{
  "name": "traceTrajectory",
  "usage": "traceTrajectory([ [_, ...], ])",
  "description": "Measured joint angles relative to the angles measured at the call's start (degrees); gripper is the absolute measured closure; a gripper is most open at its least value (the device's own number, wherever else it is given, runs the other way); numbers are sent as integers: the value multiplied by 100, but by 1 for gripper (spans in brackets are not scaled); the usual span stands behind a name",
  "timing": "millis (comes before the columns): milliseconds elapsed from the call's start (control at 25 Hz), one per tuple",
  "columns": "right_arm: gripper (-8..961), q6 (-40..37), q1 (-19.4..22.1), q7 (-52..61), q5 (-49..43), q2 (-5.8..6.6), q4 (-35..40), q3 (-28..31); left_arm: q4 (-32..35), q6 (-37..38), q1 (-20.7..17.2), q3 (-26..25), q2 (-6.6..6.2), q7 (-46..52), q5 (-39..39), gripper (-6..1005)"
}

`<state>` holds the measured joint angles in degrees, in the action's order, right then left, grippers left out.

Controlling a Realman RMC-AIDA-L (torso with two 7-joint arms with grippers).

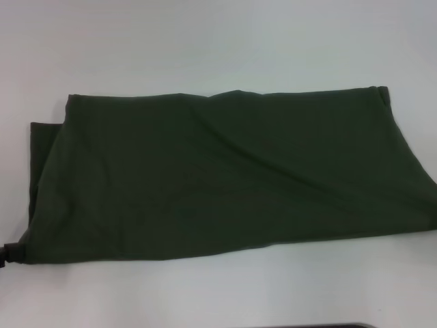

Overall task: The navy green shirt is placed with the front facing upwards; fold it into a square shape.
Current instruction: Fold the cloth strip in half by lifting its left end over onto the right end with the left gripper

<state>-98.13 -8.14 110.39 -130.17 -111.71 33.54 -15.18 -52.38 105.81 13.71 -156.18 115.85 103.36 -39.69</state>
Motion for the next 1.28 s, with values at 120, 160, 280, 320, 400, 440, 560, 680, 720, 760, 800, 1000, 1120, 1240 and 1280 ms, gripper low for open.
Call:
traceTrajectory([
  [120,942,0,3,0,0,14,-18,6,3,-27,13,-1,-4,0,-1,902],
  [160,941,-1,3,0,0,16,-21,6,8,-37,20,0,-7,1,-2,901],
  [280,940,-11,-4,0,0,17,-23,-2,21,-50,39,2,-9,0,-3,899],
  [320,940,-19,-12,-1,0,18,-23,-15,24,-54,48,2,-10,0,-3,898],
  [400,940,-33,-29,-5,0,18,-23,-35,26,-92,61,-8,-11,15,-4,896],
  [440,939,-38,-39,-6,0,19,-24,-39,26,-92,61,-8,-11,15,-4,895],
  [560,938,-57,-69,-4,0,31,-24,-43,27,-131,61,-18,-11,69,-13,893],
  [680,900,-151,-110,0,-1,52,-15,-43,26,-138,82,-18,-12,115,-14,890],
  [720,881,-196,-124,0,-2,55,0,-34,26,-136,90,-14,-16,125,-12,889],
  [760,862,-220,-135,0,-2,55,14,-19,26,-132,95,-9,-18,131,-10,889],
  [800,844,-242,-143,0,-1,55,26,-4,26,-129,98,-1,-20,131,-9,888],
  [1000,721,-282,-170,0,42,91,36,105,5,-145,99,-16,-21,132,-6,839],
  [1120,579,-400,-208,0,49,139,43,311,-49,-145,125,-64,-26,132,-25,792],
  [1240,451,-529,-276,0,52,217,51,583,-60,-186,249,-238,-48,112,-58,744],
  [1280,411,-576,-318,2,52,247,51,687,-58,-237,349,-337,-53,91,-84,729],
])
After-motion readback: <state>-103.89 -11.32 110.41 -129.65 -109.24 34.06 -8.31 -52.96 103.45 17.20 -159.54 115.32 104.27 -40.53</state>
